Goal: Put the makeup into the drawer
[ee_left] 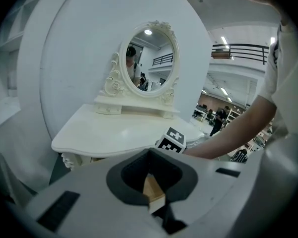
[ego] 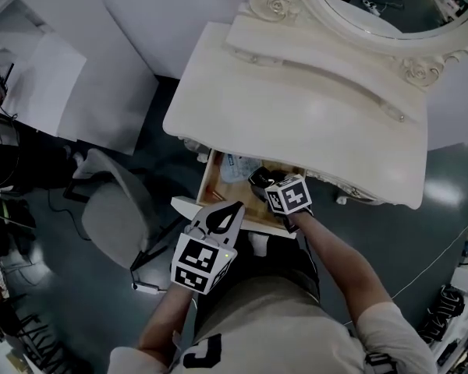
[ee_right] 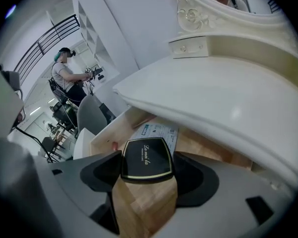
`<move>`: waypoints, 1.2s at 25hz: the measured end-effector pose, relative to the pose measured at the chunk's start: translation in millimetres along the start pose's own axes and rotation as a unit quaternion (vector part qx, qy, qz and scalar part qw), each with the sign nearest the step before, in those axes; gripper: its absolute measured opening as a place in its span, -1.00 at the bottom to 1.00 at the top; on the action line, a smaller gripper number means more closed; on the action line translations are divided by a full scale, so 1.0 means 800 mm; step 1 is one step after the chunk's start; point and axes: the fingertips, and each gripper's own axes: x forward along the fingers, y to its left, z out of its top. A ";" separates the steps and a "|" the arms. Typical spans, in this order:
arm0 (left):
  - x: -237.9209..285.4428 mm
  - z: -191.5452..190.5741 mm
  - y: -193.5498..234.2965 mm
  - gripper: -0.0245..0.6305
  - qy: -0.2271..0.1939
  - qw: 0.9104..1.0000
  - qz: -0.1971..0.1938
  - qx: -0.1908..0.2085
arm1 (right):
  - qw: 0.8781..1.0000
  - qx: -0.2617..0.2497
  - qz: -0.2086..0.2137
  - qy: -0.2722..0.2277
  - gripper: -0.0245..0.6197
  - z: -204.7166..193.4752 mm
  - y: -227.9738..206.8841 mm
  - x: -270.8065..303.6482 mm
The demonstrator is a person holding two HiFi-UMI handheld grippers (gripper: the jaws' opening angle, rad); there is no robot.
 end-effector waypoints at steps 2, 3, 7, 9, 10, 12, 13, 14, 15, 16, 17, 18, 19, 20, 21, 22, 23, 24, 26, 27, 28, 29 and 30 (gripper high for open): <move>-0.002 -0.004 0.004 -0.76 0.003 1.000 0.004 -0.005 | 1.000 -0.002 -0.006 0.013 0.13 -0.003 -0.002 0.012; -0.003 -0.006 0.006 -0.76 0.004 1.000 0.007 -0.008 | 1.000 -0.003 -0.013 0.022 0.13 -0.005 -0.006 0.017; -0.007 -0.011 0.015 -0.76 0.006 1.000 0.014 -0.013 | 0.998 -0.001 -0.037 0.043 0.13 -0.012 -0.020 0.034; -0.008 -0.014 0.021 -0.76 0.009 1.000 0.017 -0.014 | 0.998 0.004 -0.043 0.047 0.13 -0.014 -0.024 0.041; -0.008 -0.015 0.024 -0.76 0.012 1.000 0.020 -0.014 | 0.998 0.006 -0.047 0.052 0.13 -0.016 -0.026 0.045; -0.008 -0.018 0.030 -0.76 0.019 0.999 0.029 -0.015 | 0.996 0.009 -0.058 0.067 0.13 -0.022 -0.032 0.051; -0.009 -0.019 0.032 -0.76 0.021 0.999 0.031 -0.015 | 0.995 0.009 -0.064 0.073 0.13 -0.025 -0.035 0.054; -0.009 -0.019 0.032 -0.76 0.022 0.999 0.032 -0.015 | 0.995 0.010 -0.069 0.076 0.13 -0.027 -0.038 0.055; -0.011 -0.019 0.033 -0.76 0.023 0.999 0.032 -0.014 | 0.994 0.012 -0.073 0.079 0.14 -0.029 -0.041 0.056; -0.012 -0.019 0.034 -0.76 0.024 0.999 0.031 -0.014 | 0.994 0.016 -0.077 0.080 0.13 -0.030 -0.042 0.057; -0.014 -0.021 0.035 -0.76 0.025 0.999 0.032 -0.014 | 0.993 0.021 -0.081 0.081 0.14 -0.032 -0.044 0.058; -0.015 -0.022 0.037 -0.76 0.026 0.999 0.032 -0.014 | 0.993 0.024 -0.085 0.082 0.13 -0.033 -0.046 0.059; -0.016 -0.024 0.038 -0.76 0.026 0.999 0.033 -0.015 | 0.992 0.028 -0.089 0.084 0.13 -0.035 -0.048 0.061; -0.016 -0.025 0.039 -0.76 0.027 0.999 0.034 -0.015 | 0.991 0.032 -0.093 0.086 0.13 -0.036 -0.050 0.062; -0.016 -0.026 0.039 -0.76 0.028 0.999 0.033 -0.015 | 0.991 0.037 -0.096 0.090 0.14 -0.038 -0.051 0.062; -0.016 -0.026 0.038 -0.76 0.029 0.999 0.033 -0.014 | 0.990 0.042 -0.099 0.093 0.14 -0.040 -0.052 0.063; -0.015 -0.026 0.037 -0.76 0.029 0.999 0.032 -0.013 | 0.989 0.046 -0.101 0.098 0.14 -0.041 -0.053 0.063; -0.015 -0.026 0.036 -0.76 0.029 0.999 0.031 -0.011 | 0.988 0.047 -0.103 0.101 0.14 -0.043 -0.054 0.063; -0.016 -0.025 0.036 -0.76 0.028 0.999 0.031 -0.010 | 0.988 0.048 -0.104 0.102 0.14 -0.043 -0.053 0.063; -0.016 -0.025 0.036 -0.76 0.028 0.999 0.031 -0.009 | 0.989 0.048 -0.102 0.100 0.14 -0.043 -0.052 0.063; -0.016 -0.025 0.036 -0.76 0.027 0.999 0.030 -0.009 | 0.989 0.049 -0.098 0.098 0.14 -0.043 -0.051 0.062; -0.017 -0.025 0.036 -0.76 0.027 0.999 0.030 -0.009 | 0.990 0.051 -0.094 0.096 0.14 -0.043 -0.049 0.061; -0.017 -0.025 0.036 -0.76 0.026 0.999 0.030 -0.008 | 0.990 0.054 -0.090 0.094 0.14 -0.042 -0.048 0.060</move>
